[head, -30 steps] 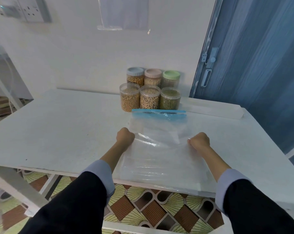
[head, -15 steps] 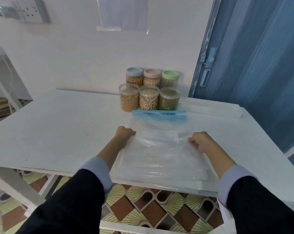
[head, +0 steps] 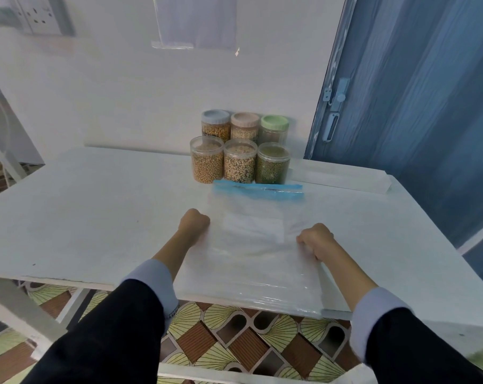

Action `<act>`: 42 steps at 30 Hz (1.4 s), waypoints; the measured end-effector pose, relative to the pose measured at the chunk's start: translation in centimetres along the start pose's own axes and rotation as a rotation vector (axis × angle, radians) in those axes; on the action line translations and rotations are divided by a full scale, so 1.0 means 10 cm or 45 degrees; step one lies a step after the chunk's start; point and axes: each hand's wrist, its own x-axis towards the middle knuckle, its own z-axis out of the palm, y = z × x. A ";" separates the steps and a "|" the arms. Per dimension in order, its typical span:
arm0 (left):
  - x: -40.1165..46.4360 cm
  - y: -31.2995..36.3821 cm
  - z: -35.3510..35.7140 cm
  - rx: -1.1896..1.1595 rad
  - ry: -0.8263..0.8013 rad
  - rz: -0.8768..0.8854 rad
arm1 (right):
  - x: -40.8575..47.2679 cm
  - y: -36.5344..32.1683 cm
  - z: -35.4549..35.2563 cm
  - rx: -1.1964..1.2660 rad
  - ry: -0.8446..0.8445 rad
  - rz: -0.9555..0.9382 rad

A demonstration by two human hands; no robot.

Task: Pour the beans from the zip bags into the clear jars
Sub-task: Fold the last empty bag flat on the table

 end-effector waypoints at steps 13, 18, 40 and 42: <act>-0.02 0.06 0.01 -0.001 -0.182 -0.012 | -0.04 -0.05 0.02 0.020 -0.061 -0.036; 0.01 0.08 0.15 0.061 -0.174 0.072 | 0.05 0.00 -0.03 0.147 0.179 -0.019; -0.90 -0.86 0.28 1.234 -0.010 1.879 | -0.89 0.94 0.18 -0.817 -0.071 -1.544; -0.90 -0.86 0.26 1.160 -0.025 1.903 | -0.89 0.95 0.19 -0.834 -0.056 -1.558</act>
